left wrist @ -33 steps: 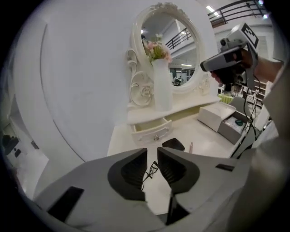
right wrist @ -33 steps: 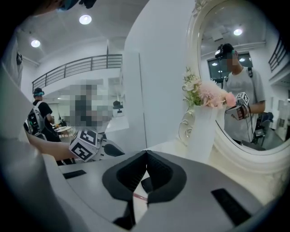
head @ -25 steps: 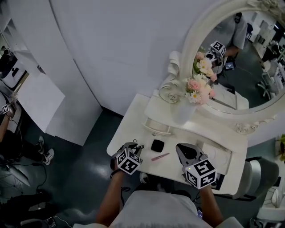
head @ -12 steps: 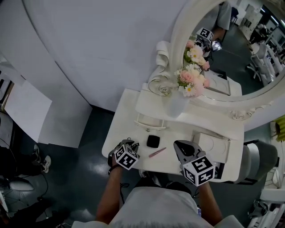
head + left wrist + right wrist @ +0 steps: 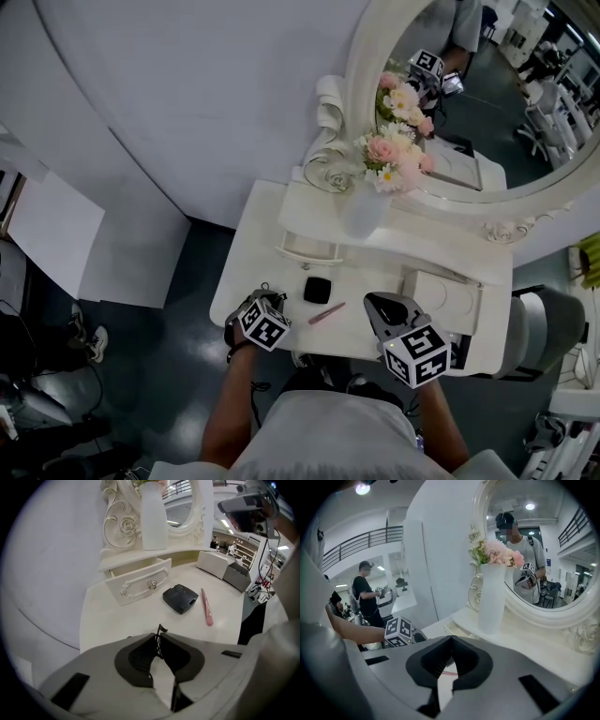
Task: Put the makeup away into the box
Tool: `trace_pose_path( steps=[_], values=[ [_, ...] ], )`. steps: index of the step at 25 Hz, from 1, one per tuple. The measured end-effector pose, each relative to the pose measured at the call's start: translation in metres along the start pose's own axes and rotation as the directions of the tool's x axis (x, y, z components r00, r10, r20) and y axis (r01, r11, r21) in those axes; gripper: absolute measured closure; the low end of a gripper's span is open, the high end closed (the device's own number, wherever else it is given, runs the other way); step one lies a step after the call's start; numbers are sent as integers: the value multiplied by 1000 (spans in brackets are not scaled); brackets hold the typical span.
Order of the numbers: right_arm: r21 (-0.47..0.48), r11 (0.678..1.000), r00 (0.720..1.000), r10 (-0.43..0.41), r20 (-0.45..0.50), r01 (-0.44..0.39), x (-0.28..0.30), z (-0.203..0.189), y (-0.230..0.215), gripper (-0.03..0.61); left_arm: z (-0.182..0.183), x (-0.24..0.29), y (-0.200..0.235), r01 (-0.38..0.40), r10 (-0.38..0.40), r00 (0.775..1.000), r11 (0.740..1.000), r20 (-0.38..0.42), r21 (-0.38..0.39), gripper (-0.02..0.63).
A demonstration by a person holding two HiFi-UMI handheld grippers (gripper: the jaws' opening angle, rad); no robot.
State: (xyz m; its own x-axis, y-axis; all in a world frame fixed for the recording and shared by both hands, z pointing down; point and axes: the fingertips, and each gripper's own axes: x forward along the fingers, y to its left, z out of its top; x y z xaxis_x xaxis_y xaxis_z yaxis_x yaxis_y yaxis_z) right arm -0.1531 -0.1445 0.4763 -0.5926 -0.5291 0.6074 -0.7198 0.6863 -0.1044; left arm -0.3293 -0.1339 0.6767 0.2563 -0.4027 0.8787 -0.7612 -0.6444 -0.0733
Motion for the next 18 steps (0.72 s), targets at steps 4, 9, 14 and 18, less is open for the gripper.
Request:
trace_pose_path(
  steps=[4,9,14,18],
  values=[
    [3,1000,1000,0,10,0,-8,-5,-6,577,6,-9,3,-34,35,999,999,23,-36,563],
    [10,1000,999,-6,33,5,-27,-12,-20,577,20,-28,-1,-81,87,994,992,62,-92,566],
    [14,1000,998,-19,60,18,-52,-22,-39,577,46,-52,-14,-124,139,982,985,125,-121,566],
    [21,999,995,-40,86,39,-81,-30,-59,577,80,-71,-40,-116,140,971,985,193,-129,566]
  ],
)
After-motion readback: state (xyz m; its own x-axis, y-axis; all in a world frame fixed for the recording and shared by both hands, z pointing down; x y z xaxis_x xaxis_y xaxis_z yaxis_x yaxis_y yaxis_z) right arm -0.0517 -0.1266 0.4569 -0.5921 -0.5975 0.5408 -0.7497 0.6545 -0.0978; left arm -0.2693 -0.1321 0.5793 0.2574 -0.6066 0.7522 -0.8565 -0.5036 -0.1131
